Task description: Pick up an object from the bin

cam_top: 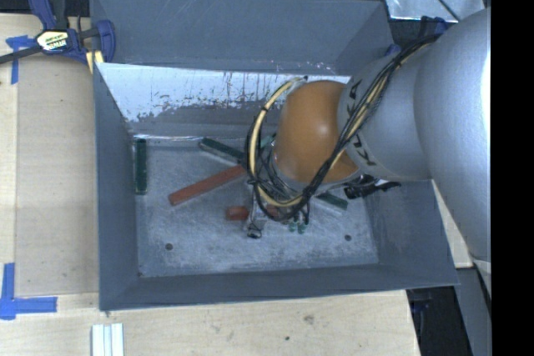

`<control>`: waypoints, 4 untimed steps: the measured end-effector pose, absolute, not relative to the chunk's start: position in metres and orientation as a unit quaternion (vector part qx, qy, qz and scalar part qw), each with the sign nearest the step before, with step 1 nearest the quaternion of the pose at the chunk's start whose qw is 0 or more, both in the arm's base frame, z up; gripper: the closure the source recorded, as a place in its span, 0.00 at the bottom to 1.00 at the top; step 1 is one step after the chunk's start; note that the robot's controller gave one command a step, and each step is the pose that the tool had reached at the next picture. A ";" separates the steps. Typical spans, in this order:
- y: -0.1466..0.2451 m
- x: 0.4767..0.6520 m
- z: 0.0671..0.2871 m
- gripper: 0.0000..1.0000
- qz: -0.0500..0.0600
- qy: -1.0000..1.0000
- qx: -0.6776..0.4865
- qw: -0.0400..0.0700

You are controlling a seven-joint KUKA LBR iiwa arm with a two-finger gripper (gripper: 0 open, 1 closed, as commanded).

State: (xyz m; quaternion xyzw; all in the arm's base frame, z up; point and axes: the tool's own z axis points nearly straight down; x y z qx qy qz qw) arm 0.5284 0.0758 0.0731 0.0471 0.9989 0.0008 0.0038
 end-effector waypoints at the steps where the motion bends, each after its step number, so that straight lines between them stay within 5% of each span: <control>1: 0.075 0.527 0.080 1.00 0.000 0.999 0.047 0.000; 4: 0.075 0.528 0.113 1.00 0.000 0.999 0.047 0.001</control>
Offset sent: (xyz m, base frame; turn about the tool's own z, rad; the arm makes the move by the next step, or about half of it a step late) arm -0.0001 -0.0001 0.0298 0.0000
